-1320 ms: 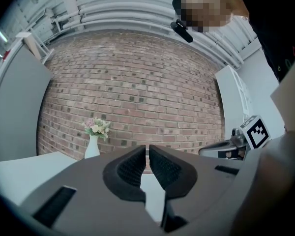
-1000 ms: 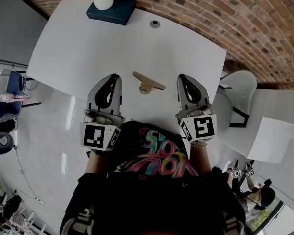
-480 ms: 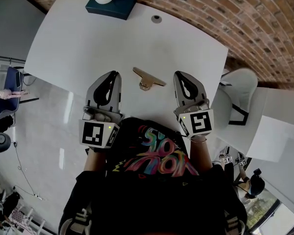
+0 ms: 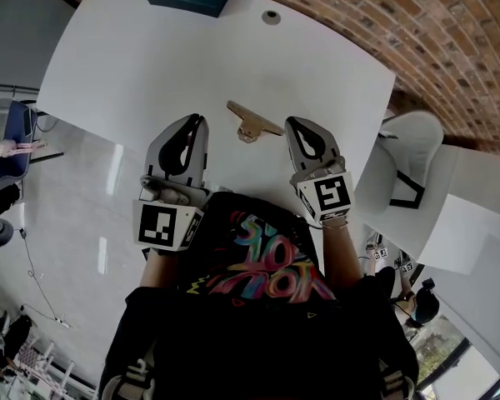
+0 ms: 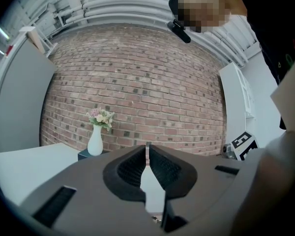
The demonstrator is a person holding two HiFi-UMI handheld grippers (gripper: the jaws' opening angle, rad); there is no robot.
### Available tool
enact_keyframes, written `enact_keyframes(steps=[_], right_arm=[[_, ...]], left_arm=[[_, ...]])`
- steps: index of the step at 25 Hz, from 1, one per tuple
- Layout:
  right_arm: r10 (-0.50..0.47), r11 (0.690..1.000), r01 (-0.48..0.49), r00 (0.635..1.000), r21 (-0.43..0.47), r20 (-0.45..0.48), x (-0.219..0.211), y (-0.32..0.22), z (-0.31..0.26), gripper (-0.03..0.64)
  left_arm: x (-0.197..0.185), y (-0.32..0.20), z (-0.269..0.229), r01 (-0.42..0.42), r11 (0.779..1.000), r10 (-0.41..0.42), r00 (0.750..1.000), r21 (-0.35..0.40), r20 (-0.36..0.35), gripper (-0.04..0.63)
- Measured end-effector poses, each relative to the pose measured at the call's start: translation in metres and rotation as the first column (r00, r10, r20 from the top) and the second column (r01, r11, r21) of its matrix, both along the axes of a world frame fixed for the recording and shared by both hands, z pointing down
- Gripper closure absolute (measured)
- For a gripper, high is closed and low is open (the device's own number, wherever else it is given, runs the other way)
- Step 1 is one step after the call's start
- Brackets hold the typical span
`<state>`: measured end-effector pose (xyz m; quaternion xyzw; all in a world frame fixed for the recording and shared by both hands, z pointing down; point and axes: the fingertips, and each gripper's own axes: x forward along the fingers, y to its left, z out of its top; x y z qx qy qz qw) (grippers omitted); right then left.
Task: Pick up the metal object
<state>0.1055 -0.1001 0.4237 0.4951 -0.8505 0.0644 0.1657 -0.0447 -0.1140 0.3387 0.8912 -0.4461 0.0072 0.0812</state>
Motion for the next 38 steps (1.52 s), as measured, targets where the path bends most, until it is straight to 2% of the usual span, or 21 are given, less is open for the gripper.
enact_keyframes(steps=[3,6,11,21,25,26,29,34,38], right_arm=[[-0.014,1.0,0.014,1.0,-0.021,0.014,-0.003,0.001,0.019,0.6],[-0.021,0.999,0.023,0.999,-0.05,0.033,-0.002,0.0,0.041,0.6],[-0.061,0.994,0.062,0.998,-0.092,0.015,-0.007,0.0,0.076,0.598],[-0.159,0.975,0.156,0.987,-0.157,-0.005,-0.024,0.003,0.113,0.547],[-0.213,0.963,0.208,0.977,-0.172,-0.009,-0.034,0.009,0.122,0.471],[-0.227,0.96,0.22,0.974,-0.173,-0.017,-0.037,0.01,0.124,0.433],[-0.263,0.951,0.25,0.963,-0.18,-0.053,-0.043,0.012,0.132,0.374],[-0.341,0.923,0.314,0.936,-0.223,-0.092,-0.055,0.014,0.151,0.348],[-0.357,0.919,0.319,0.923,-0.231,-0.147,-0.06,0.012,0.166,0.348]], left_arm=[[-0.002,0.002,-0.001,0.007,1.0,-0.007,1.0,0.013,-0.011,0.555],[-0.005,0.004,0.005,0.021,1.0,-0.021,1.0,-0.002,0.01,0.555],[-0.011,0.006,0.015,0.063,0.998,-0.062,0.998,-0.023,0.015,0.555],[-0.009,0.011,0.027,0.071,0.997,-0.07,0.998,-0.038,0.005,0.555],[-0.008,0.009,0.028,0.06,0.998,-0.06,0.998,-0.009,-0.006,0.555],[-0.008,0.009,0.031,0.06,0.998,-0.06,0.998,-0.018,-0.002,0.555],[-0.01,0.008,0.041,0.069,0.996,-0.067,0.998,-0.064,0.021,0.555],[-0.01,0.009,0.05,0.075,0.993,-0.072,0.997,-0.094,0.033,0.555],[-0.009,0.007,0.043,0.078,0.995,-0.078,0.997,-0.061,0.004,0.555]])
